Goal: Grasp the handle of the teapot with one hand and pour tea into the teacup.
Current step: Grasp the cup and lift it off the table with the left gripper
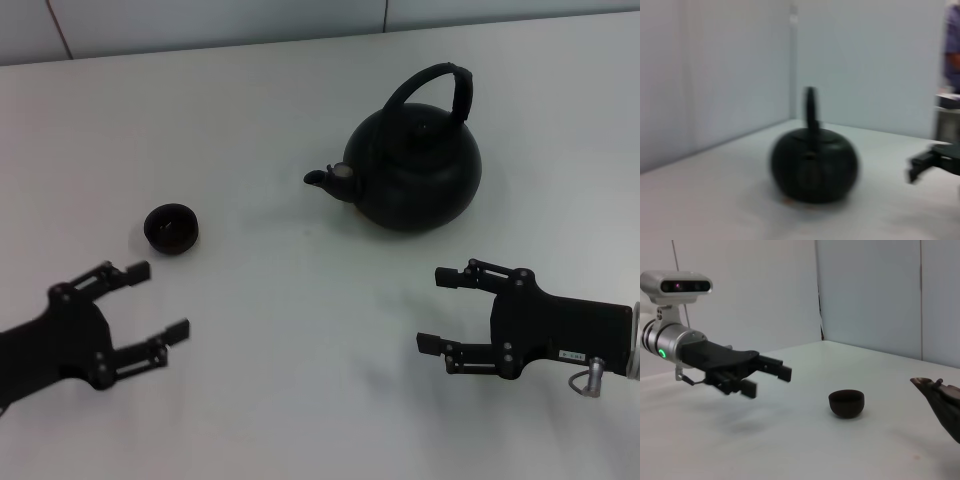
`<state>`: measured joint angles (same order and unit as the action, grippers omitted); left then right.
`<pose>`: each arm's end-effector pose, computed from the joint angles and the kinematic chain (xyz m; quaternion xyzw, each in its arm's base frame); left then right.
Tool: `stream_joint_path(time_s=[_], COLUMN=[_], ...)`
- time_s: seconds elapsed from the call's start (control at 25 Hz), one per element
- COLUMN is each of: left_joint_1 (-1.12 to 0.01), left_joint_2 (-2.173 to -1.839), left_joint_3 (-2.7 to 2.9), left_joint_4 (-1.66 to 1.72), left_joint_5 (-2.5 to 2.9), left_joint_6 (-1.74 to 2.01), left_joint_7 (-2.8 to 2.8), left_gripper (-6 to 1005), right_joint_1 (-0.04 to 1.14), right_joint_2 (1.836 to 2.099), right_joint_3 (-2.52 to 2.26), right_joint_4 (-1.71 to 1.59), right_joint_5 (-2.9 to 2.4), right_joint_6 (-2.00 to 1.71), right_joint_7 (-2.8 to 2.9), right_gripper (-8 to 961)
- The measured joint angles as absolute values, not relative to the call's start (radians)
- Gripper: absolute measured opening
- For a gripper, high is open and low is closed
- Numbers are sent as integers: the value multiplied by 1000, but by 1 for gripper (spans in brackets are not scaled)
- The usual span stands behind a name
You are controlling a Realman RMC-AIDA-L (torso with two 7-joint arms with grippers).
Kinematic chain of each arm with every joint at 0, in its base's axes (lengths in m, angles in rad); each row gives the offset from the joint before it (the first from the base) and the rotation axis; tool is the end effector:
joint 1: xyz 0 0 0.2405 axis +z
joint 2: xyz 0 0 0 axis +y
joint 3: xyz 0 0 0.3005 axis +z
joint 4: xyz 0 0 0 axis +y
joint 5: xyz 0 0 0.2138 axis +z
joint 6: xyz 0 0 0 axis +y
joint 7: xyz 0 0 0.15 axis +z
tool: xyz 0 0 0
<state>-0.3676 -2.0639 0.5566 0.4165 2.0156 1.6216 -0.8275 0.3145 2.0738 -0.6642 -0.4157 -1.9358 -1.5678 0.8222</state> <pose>-0.3552 0.2737 -0.0480 -0.9373 -0.1269 -0.2687 0.1824 0.3644 0.2589 -0.0590 -0.9375 0.1448 0.2553 0.1870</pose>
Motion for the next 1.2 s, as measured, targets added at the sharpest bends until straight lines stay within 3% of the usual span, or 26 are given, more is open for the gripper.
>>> stream_joint_path(time_s=[0.72, 1.2], left_joint_1=[-365, -440], left_joint_2=[-2071, -2071], left_joint_3=[335, 339], left_joint_4=[376, 278], left_joint_5=[2012, 2006], left_joint_6=[1473, 1323], left_joint_7=[-818, -784], left_gripper=[854, 854], right_joint_1=[316, 316], right_joint_2=[2074, 2074], right_joint_3=[-664, -661], right_joint_4=[-417, -418], right_joint_5=[-1933, -1930], right_joint_6=[-1568, -1568], right_joint_7=[822, 823], right_gripper=[836, 837])
